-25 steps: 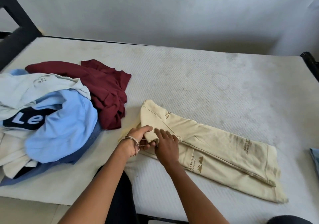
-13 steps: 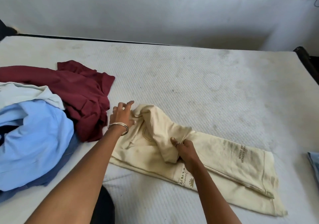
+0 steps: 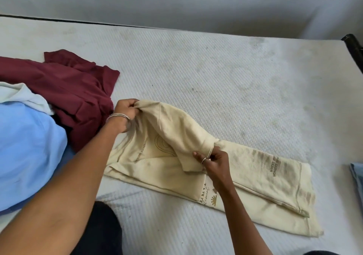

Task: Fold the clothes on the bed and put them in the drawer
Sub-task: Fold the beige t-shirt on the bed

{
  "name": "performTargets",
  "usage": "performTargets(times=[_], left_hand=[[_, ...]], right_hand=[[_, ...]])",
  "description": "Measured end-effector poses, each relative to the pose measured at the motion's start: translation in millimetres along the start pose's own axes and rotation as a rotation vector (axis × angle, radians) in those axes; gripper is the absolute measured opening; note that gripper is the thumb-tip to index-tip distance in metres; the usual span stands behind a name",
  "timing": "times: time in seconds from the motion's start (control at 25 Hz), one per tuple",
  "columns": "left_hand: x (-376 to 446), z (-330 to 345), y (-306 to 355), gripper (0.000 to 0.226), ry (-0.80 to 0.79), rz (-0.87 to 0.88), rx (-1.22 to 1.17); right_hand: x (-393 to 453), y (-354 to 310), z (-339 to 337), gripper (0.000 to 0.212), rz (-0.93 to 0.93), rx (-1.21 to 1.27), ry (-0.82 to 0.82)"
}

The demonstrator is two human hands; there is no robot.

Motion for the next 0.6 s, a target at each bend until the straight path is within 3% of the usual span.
performTargets(times=[0.08,0.16,0.24,0.28,0.36,0.44,0.48,0.52,0.6], left_hand=[[6,-17,9,0.033,-0.103,0.049,0.204],[16,-31,18,0.029,-0.053,0.143,0.701],[18,-35,30,0.022,0.017,0.233,1.354],[17,-28,33,0.02,-0.011,0.296,1.546],[13,-10,29,0.036,-0.2,0.449,1.551],[0,10,23,0.058,-0.468,0.523,1.272],[-8,15,19,0.063,-0.606,0.519,1.206],[-15,18,15,0.065,-0.717,0.516,1.264],[-19,12,4,0.068,-0.768,0.57,1.545]], right_hand=[[-2,-7,-7,0.021,-0.053,0.038,-0.022],[-6,-14,-6,0.016,-0.045,0.064,-0.129],[-8,-10,5,0.011,-0.073,-0.227,-0.259],[-9,-6,13,0.015,-0.113,-0.459,-0.315],[-13,0,31,0.032,-0.189,-0.718,-0.382],[-14,-4,40,0.047,-0.132,-0.639,-0.289],[-13,-8,44,0.045,-0.093,-0.55,-0.208],[-13,-11,46,0.04,-0.082,-0.472,-0.143],[-16,-23,49,0.036,-0.113,-0.337,-0.137]])
Point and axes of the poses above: each hand's wrist, its own x-axis towards the middle knuckle, its own z-axis out of the palm, y = z × x, the point moved 4 cm from there along x, towards the middle knuckle, and after that the axes turned 7 degrees about -x, right-handed, at the moved point
